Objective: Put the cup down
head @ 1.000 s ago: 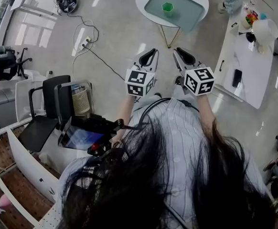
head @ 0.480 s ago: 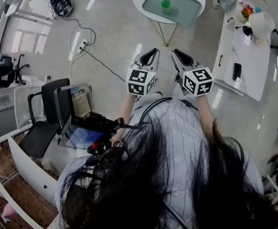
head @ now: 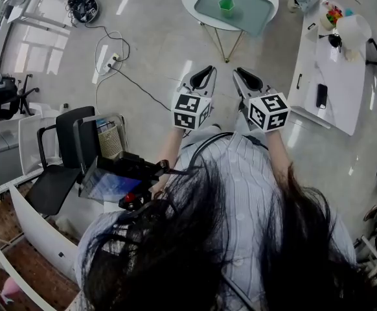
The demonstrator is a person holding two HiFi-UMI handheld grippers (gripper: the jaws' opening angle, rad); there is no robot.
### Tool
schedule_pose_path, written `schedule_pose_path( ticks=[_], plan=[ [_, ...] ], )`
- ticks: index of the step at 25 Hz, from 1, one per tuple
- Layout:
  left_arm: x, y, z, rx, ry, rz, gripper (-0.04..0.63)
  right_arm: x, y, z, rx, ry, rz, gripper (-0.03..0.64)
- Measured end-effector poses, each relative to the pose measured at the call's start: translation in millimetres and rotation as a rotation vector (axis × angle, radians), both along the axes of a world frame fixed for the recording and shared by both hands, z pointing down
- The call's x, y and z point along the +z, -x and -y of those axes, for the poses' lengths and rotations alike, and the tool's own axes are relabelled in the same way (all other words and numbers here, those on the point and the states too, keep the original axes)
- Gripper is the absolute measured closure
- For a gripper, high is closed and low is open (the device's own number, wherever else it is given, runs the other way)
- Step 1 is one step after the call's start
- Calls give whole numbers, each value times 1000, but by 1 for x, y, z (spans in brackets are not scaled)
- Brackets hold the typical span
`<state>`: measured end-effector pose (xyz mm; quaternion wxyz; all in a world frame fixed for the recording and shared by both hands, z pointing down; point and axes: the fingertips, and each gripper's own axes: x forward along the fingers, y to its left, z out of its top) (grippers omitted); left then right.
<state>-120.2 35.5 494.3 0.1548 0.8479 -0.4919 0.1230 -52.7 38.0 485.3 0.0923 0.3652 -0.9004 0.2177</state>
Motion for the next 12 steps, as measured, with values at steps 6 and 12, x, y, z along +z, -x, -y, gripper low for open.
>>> schedule_pose_path(
  ticks=[6,12],
  plan=[
    [1,2,-2,0,5,4,569,1,3,-2,-4,2,3,550],
    [2,1,-2,1,9,9,569,3,1,-2,-2,11,8,549]
  ],
)
